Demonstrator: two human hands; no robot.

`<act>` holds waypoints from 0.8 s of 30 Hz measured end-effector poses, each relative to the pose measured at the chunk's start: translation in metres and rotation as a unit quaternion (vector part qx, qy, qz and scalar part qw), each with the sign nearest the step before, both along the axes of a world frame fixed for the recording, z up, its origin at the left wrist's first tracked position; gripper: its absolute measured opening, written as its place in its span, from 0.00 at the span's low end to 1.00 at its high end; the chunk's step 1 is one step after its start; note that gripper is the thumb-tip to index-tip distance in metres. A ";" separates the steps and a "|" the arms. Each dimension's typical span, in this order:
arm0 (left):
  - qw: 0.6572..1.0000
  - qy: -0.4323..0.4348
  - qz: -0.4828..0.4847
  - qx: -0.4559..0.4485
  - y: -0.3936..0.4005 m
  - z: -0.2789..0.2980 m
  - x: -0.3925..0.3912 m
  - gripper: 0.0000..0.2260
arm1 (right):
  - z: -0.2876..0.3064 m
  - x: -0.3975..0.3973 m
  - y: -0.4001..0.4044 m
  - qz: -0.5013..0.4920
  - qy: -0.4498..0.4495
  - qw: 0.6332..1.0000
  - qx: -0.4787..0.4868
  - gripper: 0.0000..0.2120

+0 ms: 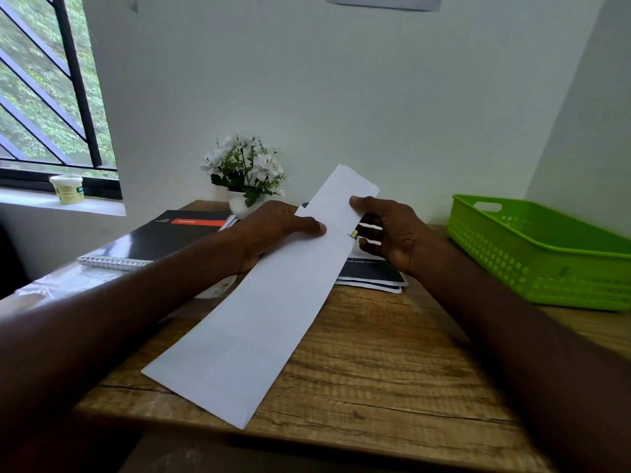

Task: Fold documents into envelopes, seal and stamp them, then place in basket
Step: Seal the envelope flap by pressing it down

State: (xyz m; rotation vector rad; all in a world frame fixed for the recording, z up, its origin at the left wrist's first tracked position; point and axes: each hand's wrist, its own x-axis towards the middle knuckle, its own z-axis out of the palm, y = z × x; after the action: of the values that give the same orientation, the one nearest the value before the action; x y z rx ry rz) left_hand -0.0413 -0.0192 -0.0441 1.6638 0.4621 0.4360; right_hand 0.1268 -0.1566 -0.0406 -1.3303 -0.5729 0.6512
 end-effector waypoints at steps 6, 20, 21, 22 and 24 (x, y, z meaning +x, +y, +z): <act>1.000 0.002 0.002 0.002 -0.003 0.001 -0.001 0.19 | 0.000 -0.001 -0.001 0.033 -0.026 0.998 -0.043 0.15; 1.000 -0.003 0.003 -0.006 -0.006 0.002 -0.002 0.18 | -0.001 0.000 -0.002 0.056 -0.025 0.997 -0.051 0.16; 1.000 -0.003 0.003 -0.007 -0.006 0.002 -0.002 0.18 | -0.001 -0.001 -0.002 0.058 -0.025 0.997 -0.051 0.16; 1.000 -0.004 0.002 -0.009 -0.006 0.002 -0.002 0.18 | -0.001 -0.001 -0.001 0.056 -0.025 0.997 -0.048 0.16; 1.000 -0.005 0.000 -0.010 -0.006 0.002 -0.002 0.18 | -0.001 -0.001 0.000 0.041 -0.018 0.998 -0.037 0.16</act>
State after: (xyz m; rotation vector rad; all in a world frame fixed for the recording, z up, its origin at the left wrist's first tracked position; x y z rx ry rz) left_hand -0.0435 -0.0250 -0.0417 1.6411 0.4587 0.4384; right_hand 0.1255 -0.1562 -0.0419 -1.3950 -0.6410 0.7222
